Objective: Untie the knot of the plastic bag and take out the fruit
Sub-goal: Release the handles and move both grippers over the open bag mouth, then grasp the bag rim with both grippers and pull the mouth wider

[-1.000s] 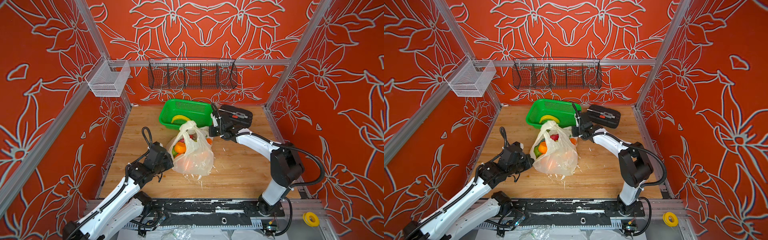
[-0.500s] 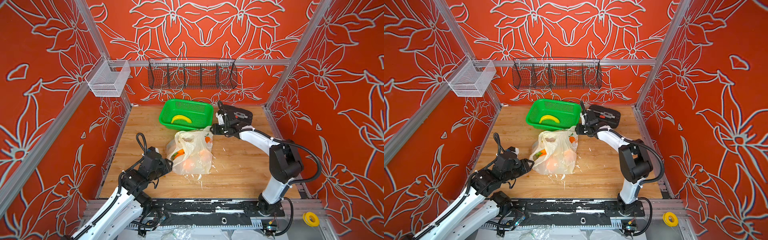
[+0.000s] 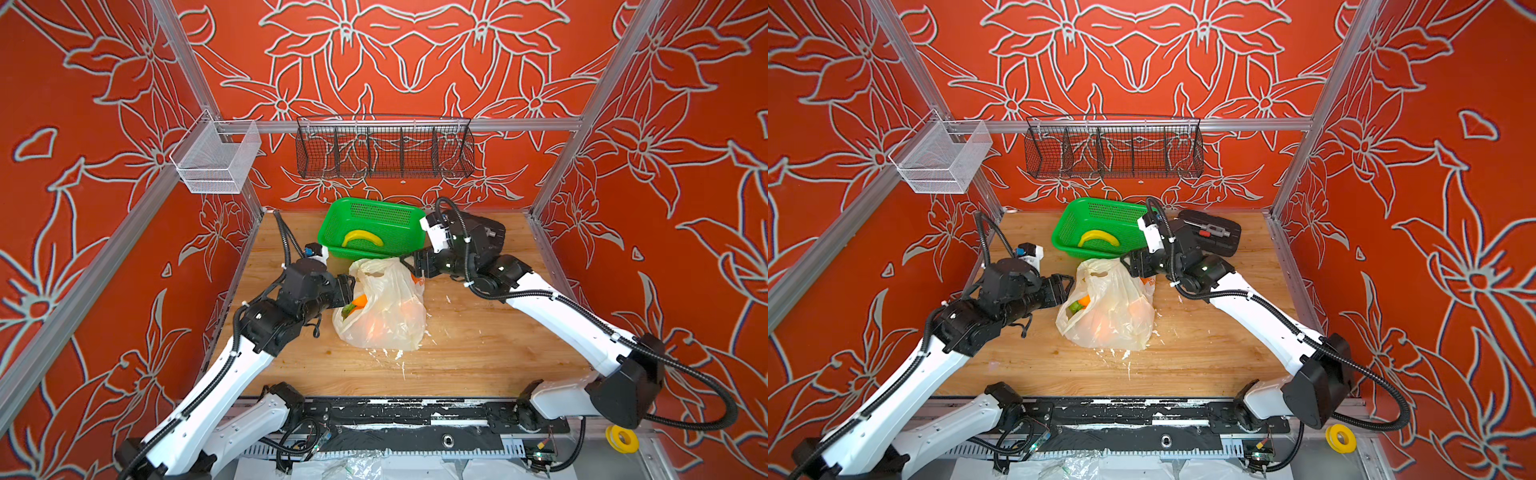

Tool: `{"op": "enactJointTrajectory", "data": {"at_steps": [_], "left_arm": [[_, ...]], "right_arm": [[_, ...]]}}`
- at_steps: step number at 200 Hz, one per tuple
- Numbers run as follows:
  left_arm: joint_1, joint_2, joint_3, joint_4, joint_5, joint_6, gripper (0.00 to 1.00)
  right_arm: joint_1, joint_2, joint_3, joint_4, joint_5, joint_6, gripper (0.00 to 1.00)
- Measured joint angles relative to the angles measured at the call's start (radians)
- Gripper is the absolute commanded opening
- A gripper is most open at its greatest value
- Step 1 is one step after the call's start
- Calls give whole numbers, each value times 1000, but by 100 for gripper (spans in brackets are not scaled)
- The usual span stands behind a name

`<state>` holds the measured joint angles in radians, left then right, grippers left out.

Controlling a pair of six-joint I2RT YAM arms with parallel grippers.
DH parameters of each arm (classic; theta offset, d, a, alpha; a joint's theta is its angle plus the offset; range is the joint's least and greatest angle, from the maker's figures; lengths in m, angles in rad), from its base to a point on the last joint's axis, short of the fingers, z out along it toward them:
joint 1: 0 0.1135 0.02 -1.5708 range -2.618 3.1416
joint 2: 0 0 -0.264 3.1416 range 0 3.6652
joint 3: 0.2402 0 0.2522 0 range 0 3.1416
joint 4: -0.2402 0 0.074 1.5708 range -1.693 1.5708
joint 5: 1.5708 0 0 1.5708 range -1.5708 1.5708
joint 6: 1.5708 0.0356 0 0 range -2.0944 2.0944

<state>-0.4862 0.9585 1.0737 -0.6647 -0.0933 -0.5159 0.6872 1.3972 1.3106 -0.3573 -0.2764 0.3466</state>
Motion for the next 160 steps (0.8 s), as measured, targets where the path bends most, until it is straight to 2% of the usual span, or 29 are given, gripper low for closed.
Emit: {"op": "enactJointTrajectory", "data": {"at_steps": [39, 84, 104, 120, 160], "left_arm": [[30, 112, 38, 1, 42, 34, 62], [98, 117, 37, 3, 123, 38, 62], [116, 107, 36, 2, 148, 40, 62], [124, 98, 33, -2, 159, 47, 62], [133, 93, 25, -25, 188, 71, 63]], "right_arm": [[96, 101, 138, -93, -24, -52, 81], [153, 278, 247, -177, -32, -107, 84], [163, 362, 304, -214, -30, -130, 82], [168, 408, 337, -247, -11, -149, 71], [173, 431, 345, -289, 45, -167, 26]]}}
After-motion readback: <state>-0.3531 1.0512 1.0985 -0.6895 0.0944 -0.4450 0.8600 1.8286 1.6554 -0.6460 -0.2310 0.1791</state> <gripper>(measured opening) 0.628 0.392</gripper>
